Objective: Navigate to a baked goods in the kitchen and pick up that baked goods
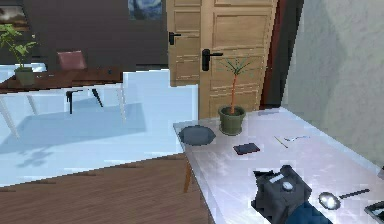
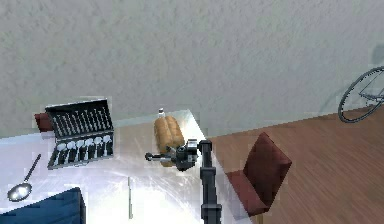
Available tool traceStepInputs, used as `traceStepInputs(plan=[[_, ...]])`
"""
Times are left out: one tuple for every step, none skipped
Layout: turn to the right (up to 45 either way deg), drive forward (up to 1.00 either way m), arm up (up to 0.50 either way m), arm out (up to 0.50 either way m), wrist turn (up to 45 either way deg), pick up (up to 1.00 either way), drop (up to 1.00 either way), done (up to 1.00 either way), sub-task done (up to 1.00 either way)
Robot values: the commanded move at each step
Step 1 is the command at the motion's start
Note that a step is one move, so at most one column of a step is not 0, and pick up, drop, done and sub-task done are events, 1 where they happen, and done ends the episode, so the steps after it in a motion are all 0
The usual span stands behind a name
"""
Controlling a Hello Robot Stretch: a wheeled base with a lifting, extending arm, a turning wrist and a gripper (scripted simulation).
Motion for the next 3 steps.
traceStepInputs(plan=[[0.0,0.00,0.00,0.00,0.0,1.00,0.00,0.00,0.00],[0.0,0.00,0.10,0.00,0.0,0.00,0.00,0.00,0.00],[0.0,0.00,0.00,0.00,0.0,0.00,0.00,1.00,0.00]])
